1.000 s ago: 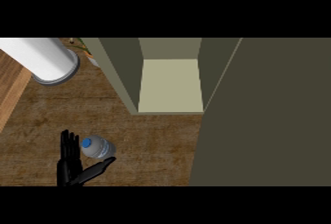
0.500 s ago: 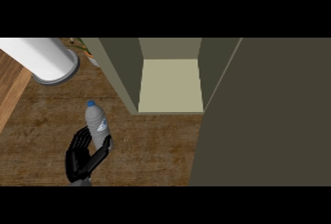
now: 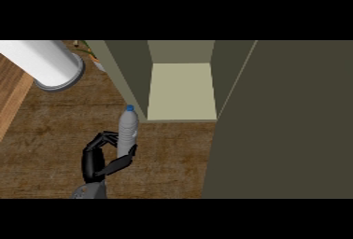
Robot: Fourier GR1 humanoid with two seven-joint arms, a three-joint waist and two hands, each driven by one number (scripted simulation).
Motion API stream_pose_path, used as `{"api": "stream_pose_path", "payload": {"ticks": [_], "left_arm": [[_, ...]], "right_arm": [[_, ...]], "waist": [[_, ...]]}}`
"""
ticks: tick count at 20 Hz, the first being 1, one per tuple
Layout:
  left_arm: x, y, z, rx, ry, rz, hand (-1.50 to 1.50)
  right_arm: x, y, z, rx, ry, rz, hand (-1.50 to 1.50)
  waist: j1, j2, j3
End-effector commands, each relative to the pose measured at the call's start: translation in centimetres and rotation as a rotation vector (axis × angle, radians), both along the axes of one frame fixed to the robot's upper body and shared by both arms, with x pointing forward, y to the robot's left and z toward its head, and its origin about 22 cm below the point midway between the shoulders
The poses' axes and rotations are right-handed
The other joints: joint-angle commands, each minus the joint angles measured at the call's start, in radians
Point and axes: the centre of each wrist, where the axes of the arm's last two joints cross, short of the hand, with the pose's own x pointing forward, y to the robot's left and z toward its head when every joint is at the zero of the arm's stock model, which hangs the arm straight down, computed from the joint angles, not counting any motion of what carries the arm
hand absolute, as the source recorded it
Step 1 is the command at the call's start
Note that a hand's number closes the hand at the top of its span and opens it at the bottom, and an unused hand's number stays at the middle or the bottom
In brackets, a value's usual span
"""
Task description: Pick up the bottled water, place it into the cabinet and close the cabinet
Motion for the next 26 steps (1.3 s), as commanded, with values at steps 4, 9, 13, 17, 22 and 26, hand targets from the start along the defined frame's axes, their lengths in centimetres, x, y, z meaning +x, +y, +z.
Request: {"api": "stream_pose_path", "payload": {"ticks": [4, 9, 13, 17, 22, 26], "left_arm": [[1.5, -1.0, 1.3, 0.053, -0.080, -0.258, 1.50], [3.8, -4.4, 3.1, -0.021, -0.093, -0.426, 1.50], [4.9, -5.8, 5.7, -0.117, -0.105, -0.455, 1.50], [5.6, -8.1, 7.9, -0.160, -0.104, -0.478, 1.50], [7.2, -10.4, 11.0, -0.168, -0.094, -0.476, 1.50], [7.3, -11.9, 14.1, -0.215, -0.079, -0.479, 1.50]], "right_arm": [[-1.3, 0.0, 0.8, -0.006, -0.034, -0.034, -1.50], [-2.2, -0.4, 1.1, 0.016, -0.041, -0.020, -1.50], [-2.0, -0.8, 2.0, 0.021, -0.056, -0.036, -1.50], [-1.9, 0.0, 1.0, 0.011, -0.058, -0.031, -1.50], [-2.7, -0.8, 2.6, 0.024, -0.046, -0.034, -1.50], [-2.8, 0.1, -0.8, 0.020, -0.031, -0.028, -1.50]], "waist": [[-0.002, -0.002, 0.000], [-0.002, -0.002, 0.000], [0.008, -0.003, 0.000], [0.003, -0.002, 0.000], [0.000, 0.000, -0.001], [-0.002, -0.001, 0.001]]}}
